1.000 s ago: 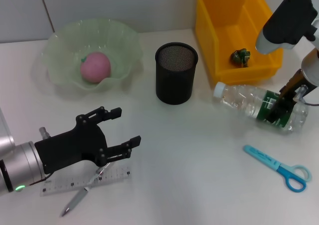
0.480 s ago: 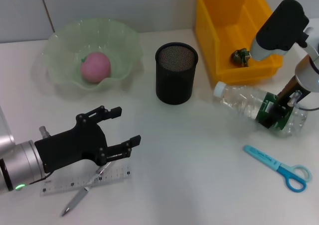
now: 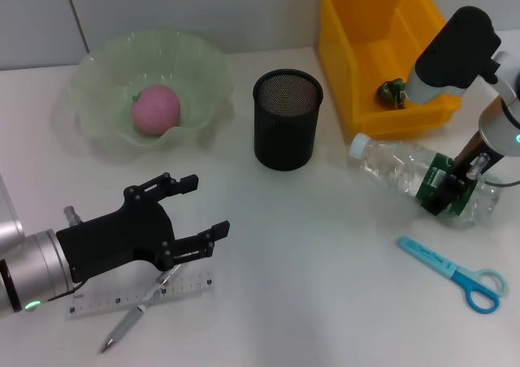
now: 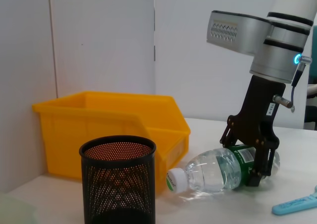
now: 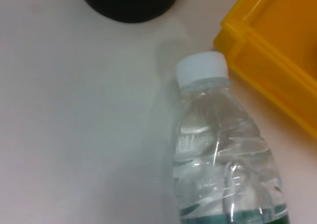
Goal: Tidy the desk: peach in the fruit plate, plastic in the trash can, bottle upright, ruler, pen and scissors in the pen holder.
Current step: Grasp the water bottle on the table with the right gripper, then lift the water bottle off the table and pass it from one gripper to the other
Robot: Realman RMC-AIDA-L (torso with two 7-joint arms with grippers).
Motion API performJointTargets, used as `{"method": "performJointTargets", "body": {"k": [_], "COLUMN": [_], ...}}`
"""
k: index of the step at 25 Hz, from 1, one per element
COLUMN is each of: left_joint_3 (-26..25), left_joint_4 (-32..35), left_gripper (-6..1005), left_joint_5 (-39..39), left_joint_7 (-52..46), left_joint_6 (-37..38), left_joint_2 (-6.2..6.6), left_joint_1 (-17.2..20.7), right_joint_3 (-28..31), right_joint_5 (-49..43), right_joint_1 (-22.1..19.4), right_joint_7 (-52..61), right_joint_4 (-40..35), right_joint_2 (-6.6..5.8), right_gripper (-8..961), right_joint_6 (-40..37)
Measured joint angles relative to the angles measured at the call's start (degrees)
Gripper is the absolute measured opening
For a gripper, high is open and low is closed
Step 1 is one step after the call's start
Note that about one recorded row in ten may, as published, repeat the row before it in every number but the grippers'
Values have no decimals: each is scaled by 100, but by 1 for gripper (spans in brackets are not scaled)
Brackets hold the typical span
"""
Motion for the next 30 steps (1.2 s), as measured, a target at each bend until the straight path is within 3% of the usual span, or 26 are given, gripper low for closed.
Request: {"method": "performJointTargets", "body": {"k": [16, 30], "left_joint_3": [0, 0], "left_joint_4": [0, 0], "left_gripper": [831, 832], "left_joint_5": [0, 0], "left_joint_7": [0, 0], "left_joint_6": [35, 65], "left_joint_2": [-1, -1], "left_joint_1": [2, 4], "right_joint_3": [-8, -13], "right_joint_5": [-2, 326], "right_joint_1": [184, -348], "right_joint_7": [99, 83], "right_joint_4": [459, -733], "right_joint_2": [-26, 4], "right_gripper": [826, 797], "right_joint_6": [-28, -441]}}
